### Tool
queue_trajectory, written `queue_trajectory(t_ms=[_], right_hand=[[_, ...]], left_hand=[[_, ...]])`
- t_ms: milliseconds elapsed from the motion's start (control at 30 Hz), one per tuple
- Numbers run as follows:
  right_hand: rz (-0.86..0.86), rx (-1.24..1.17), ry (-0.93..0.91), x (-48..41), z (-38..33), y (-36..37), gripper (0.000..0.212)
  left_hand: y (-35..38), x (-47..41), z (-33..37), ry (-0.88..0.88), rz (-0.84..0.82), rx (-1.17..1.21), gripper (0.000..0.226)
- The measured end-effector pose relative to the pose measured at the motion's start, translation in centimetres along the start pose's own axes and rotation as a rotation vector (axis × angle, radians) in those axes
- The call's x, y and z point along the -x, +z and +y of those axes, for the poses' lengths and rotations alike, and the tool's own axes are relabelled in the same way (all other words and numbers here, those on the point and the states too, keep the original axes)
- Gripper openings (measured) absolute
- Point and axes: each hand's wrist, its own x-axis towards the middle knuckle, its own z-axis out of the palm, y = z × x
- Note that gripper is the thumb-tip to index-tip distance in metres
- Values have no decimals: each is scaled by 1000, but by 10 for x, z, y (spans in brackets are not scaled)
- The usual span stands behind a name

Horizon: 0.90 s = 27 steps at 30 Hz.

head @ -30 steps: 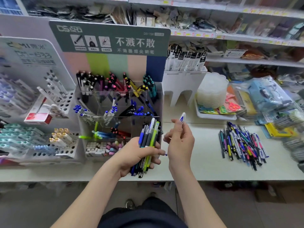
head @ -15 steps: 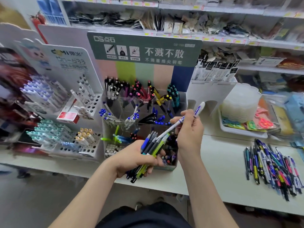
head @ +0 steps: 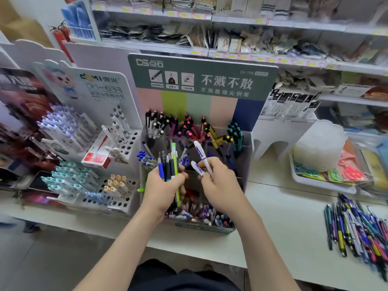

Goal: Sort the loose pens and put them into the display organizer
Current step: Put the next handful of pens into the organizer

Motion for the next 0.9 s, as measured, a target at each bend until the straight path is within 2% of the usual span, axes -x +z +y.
queue_trajectory(t_ms=[67, 167, 300, 400, 467, 600, 733, 833, 900], right_hand=[[-20, 40, -47, -10, -10, 6, 23], [-66, 231, -79, -27, -25, 16, 41], [-153, 439, 29, -45, -44, 17, 20], [-215, 575, 31, -61, -57, 11, 29], [-154, 586, -20, -69, -62, 11, 36], [100, 476, -149, -76, -60, 16, 28], [86, 395, -230, -63, -44, 39, 26], [116, 312, -280, -47, -38, 52, 38], [327, 225, -320, -37, -36, 60, 41]], left_hand=[[-10, -10, 6, 38, 107, 15, 15], [-26, -24, 14, 41, 202, 49, 16], [-43, -31, 23, -14, 101, 16, 19], [-50, -34, 23, -27, 33, -13, 23], [-54, -34, 22, -36, 29, 18, 22], [-58, -32, 22, -70, -23, 118, 23], [-61, -30, 19, -83, -59, 176, 25], [-61, -29, 17, -88, -14, 191, 26], [-63, -29, 16, -77, -6, 170, 23]])
